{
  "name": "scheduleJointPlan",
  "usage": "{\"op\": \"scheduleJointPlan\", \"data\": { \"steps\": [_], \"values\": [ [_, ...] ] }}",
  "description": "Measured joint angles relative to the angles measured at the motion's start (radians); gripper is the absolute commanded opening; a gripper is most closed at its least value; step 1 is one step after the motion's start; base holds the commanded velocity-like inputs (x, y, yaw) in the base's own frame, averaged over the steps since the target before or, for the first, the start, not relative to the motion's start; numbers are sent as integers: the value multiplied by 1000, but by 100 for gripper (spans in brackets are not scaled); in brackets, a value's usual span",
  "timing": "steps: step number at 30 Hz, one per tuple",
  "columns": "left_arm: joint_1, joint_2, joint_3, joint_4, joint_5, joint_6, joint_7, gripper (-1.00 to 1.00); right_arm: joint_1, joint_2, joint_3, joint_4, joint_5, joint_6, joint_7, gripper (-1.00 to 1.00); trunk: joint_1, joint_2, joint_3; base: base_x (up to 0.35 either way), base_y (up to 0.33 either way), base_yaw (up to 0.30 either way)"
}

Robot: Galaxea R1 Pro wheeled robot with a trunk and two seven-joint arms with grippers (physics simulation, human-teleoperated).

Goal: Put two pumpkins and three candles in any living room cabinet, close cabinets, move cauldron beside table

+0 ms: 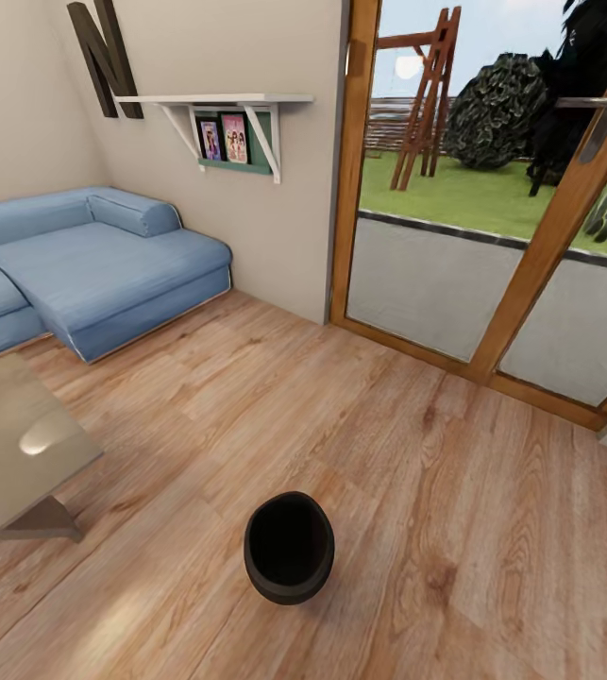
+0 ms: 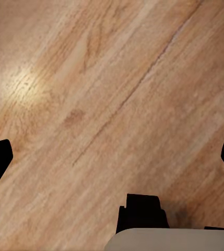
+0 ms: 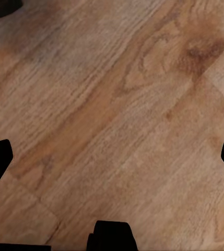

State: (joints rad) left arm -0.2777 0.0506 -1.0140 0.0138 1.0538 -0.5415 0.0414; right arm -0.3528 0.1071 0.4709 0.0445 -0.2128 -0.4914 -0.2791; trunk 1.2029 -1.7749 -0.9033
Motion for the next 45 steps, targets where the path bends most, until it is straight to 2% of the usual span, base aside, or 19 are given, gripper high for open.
{"op": "scheduleJointPlan", "data": {
  "steps": [19,26,29,31,34,37,38,39,42,45],
  "values": [
    [0,0,1,1,1,1,0,100,0,-3,0,0,0,0,-1,100,0,0,0,271,135,0],
    [0,-2,5,0,4,3,3,100,0,4,0,-5,1,0,4,100,0,0,0,2,1,0],
    [-4,-5,8,-3,4,13,4,100,0,0,-2,-8,2,2,5,100,0,0,0,0,0,0],
    [-12,-9,8,-10,2,56,4,100,-1,-2,-2,-12,2,11,5,100,0,0,0,0,0,0],
    [-58,-11,8,-40,2,175,5,100,-10,-3,-3,-26,4,77,-2,100,0,0,0,0,0,0],
    [-146,-12,9,-84,1,326,5,100,-46,-3,-1,-85,7,267,-6,100,0,0,0,0,0,0],
    [-179,-13,9,-100,2,365,6,100,-64,-3,-1,-123,7,349,-6,100,0,0,0,0,0,0],
    [-197,-13,9,-108,3,384,6,100,-72,-4,-2,-146,7,393,-6,100,0,0,0,0,0,0],
    [-282,-16,11,-155,6,484,7,100,-96,-4,-7,-308,4,613,-7,100,0,0,0,0,0,0],
    [-384,-29,13,-203,9,652,10,100,-121,-1,-41,-474,2,762,-27,100,0,0,0,0,0,0]
  ]
}}
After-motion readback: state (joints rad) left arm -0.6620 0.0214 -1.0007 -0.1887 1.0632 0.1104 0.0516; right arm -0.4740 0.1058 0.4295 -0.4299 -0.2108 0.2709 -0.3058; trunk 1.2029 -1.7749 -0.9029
